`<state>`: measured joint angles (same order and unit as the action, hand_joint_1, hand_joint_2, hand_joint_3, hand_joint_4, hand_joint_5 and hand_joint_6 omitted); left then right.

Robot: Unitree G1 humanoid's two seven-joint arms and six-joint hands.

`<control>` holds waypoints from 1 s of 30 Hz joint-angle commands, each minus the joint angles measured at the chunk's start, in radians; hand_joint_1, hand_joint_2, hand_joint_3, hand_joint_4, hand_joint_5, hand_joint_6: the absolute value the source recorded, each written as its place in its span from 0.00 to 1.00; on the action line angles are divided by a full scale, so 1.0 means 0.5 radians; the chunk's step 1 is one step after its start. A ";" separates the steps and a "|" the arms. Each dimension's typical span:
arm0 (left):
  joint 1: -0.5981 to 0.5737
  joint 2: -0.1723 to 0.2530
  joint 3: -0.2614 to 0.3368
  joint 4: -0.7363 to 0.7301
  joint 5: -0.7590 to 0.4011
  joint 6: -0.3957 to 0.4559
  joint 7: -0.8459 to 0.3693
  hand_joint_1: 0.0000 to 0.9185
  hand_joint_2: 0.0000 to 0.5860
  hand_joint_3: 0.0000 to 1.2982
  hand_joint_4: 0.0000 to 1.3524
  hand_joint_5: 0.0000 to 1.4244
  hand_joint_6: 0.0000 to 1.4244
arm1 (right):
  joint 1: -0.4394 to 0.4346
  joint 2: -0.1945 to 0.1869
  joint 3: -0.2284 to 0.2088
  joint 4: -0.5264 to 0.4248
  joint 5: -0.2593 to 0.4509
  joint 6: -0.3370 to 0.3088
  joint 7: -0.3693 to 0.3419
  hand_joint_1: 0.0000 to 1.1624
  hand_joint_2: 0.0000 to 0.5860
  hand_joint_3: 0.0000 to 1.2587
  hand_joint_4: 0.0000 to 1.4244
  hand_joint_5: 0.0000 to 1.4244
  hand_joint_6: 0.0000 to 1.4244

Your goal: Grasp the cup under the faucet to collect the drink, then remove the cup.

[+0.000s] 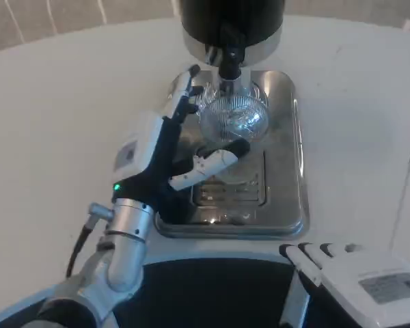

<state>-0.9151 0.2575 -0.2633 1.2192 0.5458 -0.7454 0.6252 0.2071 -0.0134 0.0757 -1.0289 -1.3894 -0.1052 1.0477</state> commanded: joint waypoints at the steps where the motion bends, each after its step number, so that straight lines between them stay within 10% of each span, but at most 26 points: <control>1: 0.060 0.108 0.031 -0.026 -0.038 -0.075 -0.034 0.12 0.03 0.03 0.04 0.19 0.22 | -0.020 0.008 0.037 0.040 -0.003 0.018 -0.041 0.22 0.79 0.00 0.00 0.00 0.00; 14: 0.224 0.441 0.064 -0.161 -0.071 -0.263 -0.190 0.09 0.08 0.05 0.09 0.20 0.21 | -0.146 0.005 -0.095 0.063 0.265 0.232 -0.227 0.23 0.79 0.00 0.00 0.00 0.00; 30: 0.605 0.875 0.028 -0.666 0.158 -0.472 -0.287 0.09 0.13 0.09 0.13 0.19 0.19 | -0.587 -0.058 -0.382 0.158 0.978 0.872 -0.328 0.21 0.81 0.00 0.00 0.00 0.00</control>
<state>-0.6602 0.6547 -0.2445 0.9330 0.5843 -0.9681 0.4893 -0.0422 -0.0335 -0.0940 -0.9786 -0.9570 0.2656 0.8958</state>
